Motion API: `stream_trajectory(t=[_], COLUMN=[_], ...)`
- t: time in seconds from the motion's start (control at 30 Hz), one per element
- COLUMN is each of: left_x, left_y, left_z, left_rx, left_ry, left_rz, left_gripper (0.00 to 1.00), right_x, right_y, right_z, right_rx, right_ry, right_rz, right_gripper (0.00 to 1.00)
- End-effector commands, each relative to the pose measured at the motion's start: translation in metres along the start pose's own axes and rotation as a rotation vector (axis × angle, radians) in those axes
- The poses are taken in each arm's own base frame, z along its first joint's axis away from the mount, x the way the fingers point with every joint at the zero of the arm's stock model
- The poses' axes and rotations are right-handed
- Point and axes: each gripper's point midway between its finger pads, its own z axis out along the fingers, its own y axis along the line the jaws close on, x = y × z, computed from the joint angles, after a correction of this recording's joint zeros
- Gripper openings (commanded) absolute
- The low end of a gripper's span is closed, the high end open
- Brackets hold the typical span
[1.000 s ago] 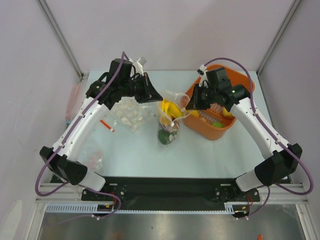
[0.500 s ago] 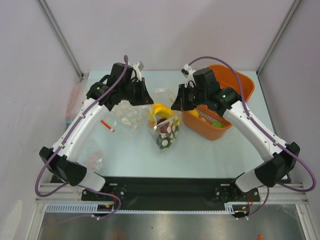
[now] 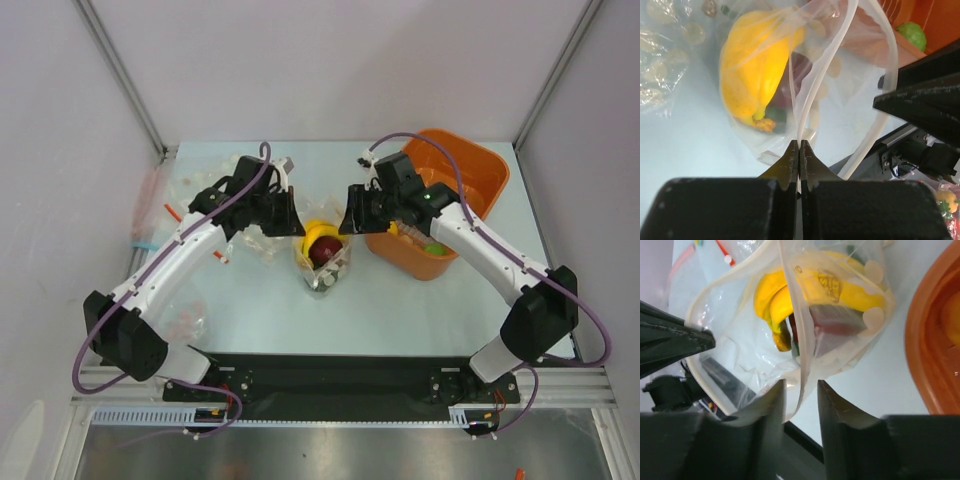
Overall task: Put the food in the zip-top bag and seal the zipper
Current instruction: Adjust the zipper food storage bag at the center of the board, then pick up the fake fruit from the bin.
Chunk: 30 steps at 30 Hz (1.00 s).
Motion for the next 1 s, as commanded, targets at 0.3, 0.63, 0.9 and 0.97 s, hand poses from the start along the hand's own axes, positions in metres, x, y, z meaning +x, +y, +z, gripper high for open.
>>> stream_trajectory(t=[0.3,0.63,0.9,0.97], left_x=[-0.046,-0.05,-0.048,-0.047], left_y=[-0.033,-0.04,-0.043,-0.042], left_z=[-0.025,-0.025,-0.023,-0.024], left_rx=[0.101,0.15,0.167,0.167], left_ry=[-0.176,-0.207,-0.199,-0.203], left_rz=[0.093,0.097,0.097,0.101], left_gripper=[0.01,0.01,0.0,0.0], right_x=[-0.082,-0.076,-0.072,-0.071], right_y=[-0.045,-0.197,-0.267,-0.284], right_z=[-0.098,-0.112,-0.104,-0.099], right_rx=[0.116,0.711,0.957,1.012], right_ry=[-0.308,-0.211,-0.117,-0.087], right_rz=[0.064,0.159,0.169,0.175], right_gripper=[0.67,0.88,0.99,1.0])
